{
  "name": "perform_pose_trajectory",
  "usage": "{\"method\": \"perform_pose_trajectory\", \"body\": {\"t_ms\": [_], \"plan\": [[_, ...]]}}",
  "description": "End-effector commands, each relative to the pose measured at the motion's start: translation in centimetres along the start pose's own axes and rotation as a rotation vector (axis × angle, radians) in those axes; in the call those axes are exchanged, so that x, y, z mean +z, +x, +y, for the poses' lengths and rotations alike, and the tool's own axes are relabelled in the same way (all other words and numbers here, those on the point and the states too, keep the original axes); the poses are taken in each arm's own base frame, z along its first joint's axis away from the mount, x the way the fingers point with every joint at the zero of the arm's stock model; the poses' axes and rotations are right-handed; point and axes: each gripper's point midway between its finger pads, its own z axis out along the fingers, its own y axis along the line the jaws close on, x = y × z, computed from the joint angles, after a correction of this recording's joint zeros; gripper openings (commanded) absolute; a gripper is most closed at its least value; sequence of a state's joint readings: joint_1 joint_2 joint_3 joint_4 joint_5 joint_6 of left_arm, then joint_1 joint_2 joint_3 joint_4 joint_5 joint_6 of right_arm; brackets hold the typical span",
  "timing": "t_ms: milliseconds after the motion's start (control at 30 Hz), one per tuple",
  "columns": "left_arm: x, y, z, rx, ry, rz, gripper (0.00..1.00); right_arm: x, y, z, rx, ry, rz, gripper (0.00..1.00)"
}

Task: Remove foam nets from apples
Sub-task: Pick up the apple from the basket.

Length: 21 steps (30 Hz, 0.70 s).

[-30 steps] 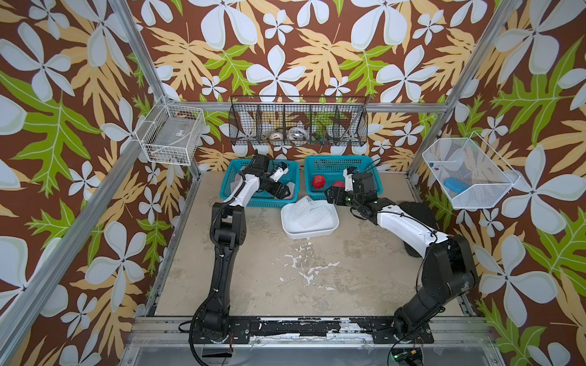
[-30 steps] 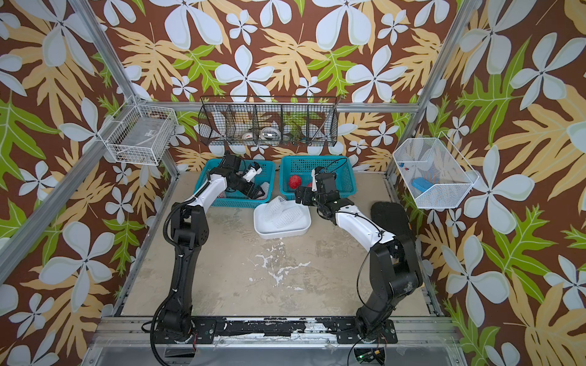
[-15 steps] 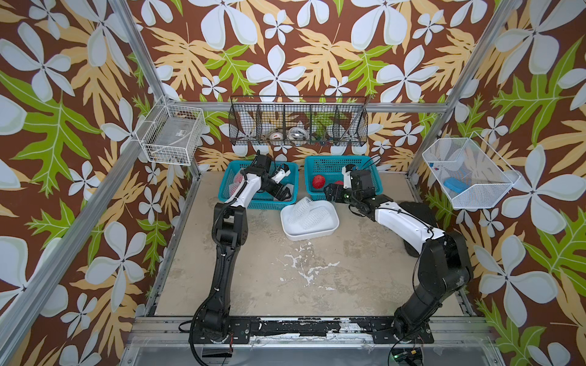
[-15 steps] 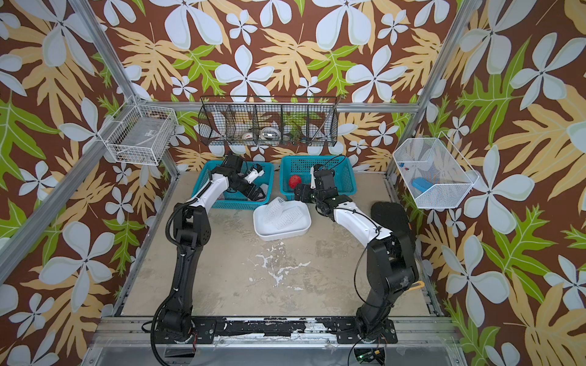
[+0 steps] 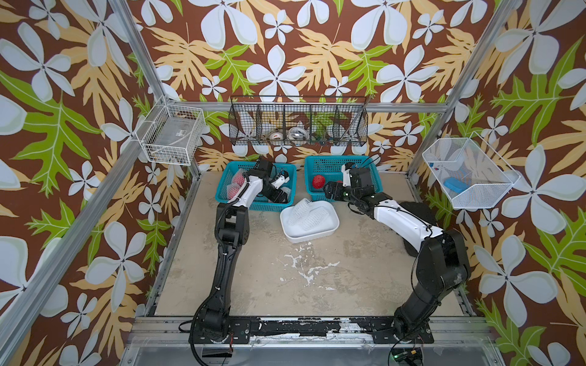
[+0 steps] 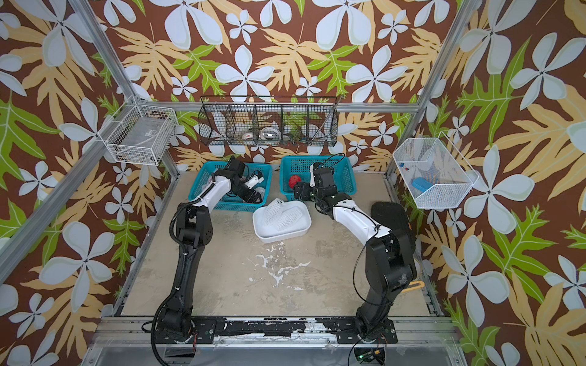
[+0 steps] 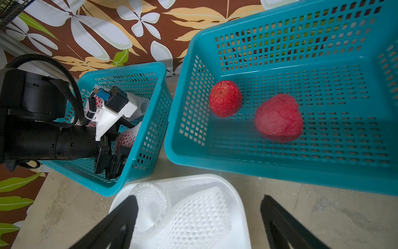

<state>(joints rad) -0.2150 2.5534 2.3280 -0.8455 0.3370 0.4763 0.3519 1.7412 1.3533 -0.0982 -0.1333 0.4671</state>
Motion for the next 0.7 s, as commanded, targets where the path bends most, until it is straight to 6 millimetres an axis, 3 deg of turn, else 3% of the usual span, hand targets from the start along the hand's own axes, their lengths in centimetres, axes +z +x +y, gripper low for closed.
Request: {"method": "perform_pose_trajectory", "body": {"t_ms": [0,233,400,667], "plan": [[-1.1,-0.5,0.7,0.021,-0.053,-0.005,0.73,0.0,-0.4,-0.1,0.007,0.011,-0.005,0.91],[-3.2,-2.3,0.9,0.026,-0.087,-0.059,0.70,0.0,-0.5,-0.1,0.011,0.013,-0.003,0.90],[-6.9,-4.5,0.7,0.011,-0.133,-0.121,0.70,-1.0,-1.3,0.5,0.008,-0.001,-0.021,0.90],[-16.6,-8.5,-5.8,0.029,-0.091,-0.373,0.72,-4.1,-3.1,2.0,0.017,-0.059,-0.091,0.90]]}}
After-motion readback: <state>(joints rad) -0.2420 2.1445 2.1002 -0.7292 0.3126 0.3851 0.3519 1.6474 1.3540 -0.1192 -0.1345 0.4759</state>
